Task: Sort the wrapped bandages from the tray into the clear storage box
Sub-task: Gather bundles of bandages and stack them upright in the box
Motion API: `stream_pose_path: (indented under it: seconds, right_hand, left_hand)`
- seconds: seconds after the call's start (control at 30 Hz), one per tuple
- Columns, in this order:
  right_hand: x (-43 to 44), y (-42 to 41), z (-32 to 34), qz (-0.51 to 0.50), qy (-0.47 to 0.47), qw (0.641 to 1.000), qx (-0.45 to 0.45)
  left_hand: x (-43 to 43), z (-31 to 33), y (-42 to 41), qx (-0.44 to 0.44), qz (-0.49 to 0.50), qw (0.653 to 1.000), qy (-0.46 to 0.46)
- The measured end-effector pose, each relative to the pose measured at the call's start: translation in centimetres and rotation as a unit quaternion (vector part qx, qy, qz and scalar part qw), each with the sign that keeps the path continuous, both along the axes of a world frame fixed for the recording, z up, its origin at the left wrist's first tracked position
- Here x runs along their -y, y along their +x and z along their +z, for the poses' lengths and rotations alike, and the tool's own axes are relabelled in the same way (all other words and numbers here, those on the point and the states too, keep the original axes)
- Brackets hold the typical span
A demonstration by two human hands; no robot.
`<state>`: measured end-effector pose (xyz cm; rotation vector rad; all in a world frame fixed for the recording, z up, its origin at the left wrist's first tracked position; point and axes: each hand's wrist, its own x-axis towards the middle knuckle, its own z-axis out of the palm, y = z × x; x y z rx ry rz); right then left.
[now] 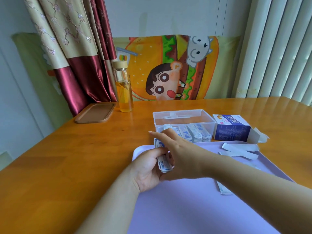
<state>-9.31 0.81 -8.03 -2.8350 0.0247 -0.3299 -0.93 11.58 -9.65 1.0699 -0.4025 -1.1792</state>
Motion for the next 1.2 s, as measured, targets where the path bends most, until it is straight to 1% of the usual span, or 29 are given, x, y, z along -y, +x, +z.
stream_pose_path:
  seconds: [0.07, 0.13, 0.17, 0.2, 0.27, 0.3, 0.37, 0.47, 0.53, 0.6, 0.7, 0.77, 0.87, 1.03, 1.2]
  right_hand:
    - [-0.1, -0.1, 0.2, -0.012, -0.014, 1.000, 0.017]
    - [0.0, -0.4, 0.6, -0.009, -0.024, 1.000, 0.014]
    - [0.1, -0.6, 0.8, -0.001, -0.007, 1.000, 0.006]
    - [0.2, -0.7, 1.2, 0.005, 0.036, 0.999, -0.001]
    - [0.5, -0.8, 2.3, 0.004, 0.150, 0.989, -0.005]
    - [0.7, -0.8, 2.8, -0.009, 0.179, 0.984, -0.004]
    - [0.9, -0.8, 3.4, -0.038, 0.195, 0.980, -0.003]
    - [1.0, -1.0, 3.6, -0.018, 0.226, 0.974, -0.016]
    - [0.8, -1.2, 3.9, -0.001, 0.220, 0.975, -0.031]
    - [0.9, -1.3, 4.2, 0.003, 0.195, 0.980, -0.042]
    - [1.4, -1.3, 4.6, -0.007, 0.180, 0.983, -0.020]
    - [1.8, -1.4, 4.8, -0.017, 0.181, 0.983, -0.011]
    - [1.8, -1.6, 5.0, -0.018, 0.149, 0.988, -0.023]
    - [1.8, -1.8, 5.5, -0.031, 0.103, 0.994, -0.032]
    - [2.2, -2.0, 5.7, -0.035, 0.168, 0.985, -0.018]
  left_hand:
    - [0.0, 0.0, 0.0, 0.014, 0.003, 1.000, 0.007]
    - [-0.1, 0.1, -0.2, 0.033, 0.003, 0.999, 0.022]
    - [-0.2, 0.1, -0.3, 0.036, 0.004, 0.999, 0.028]
    - [-0.2, 0.1, -0.2, 0.036, 0.003, 0.999, 0.031]
    - [-0.4, 0.2, -0.1, 0.043, -0.007, 0.999, 0.029]
    - [-0.5, 0.3, -0.1, 0.045, -0.014, 0.998, 0.029]
    - [-0.6, 0.4, -0.2, 0.052, -0.034, 0.997, 0.037]
    - [-0.7, 0.5, -0.6, 0.106, -0.078, 0.990, 0.052]
    - [-0.7, 0.5, -0.8, 0.136, -0.097, 0.984, 0.055]
    - [-0.7, 0.6, -0.8, 0.148, -0.100, 0.983, 0.053]
    - [-0.8, 0.7, -0.6, 0.160, -0.072, 0.984, 0.044]
    - [-0.8, 0.7, -0.5, 0.190, -0.054, 0.980, 0.037]
    - [-0.8, 0.7, -0.5, 0.246, -0.060, 0.966, 0.044]
    - [-0.7, 0.7, -0.6, 0.275, -0.057, 0.958, 0.054]
    - [-0.7, 0.8, -0.6, 0.287, -0.050, 0.956, 0.037]
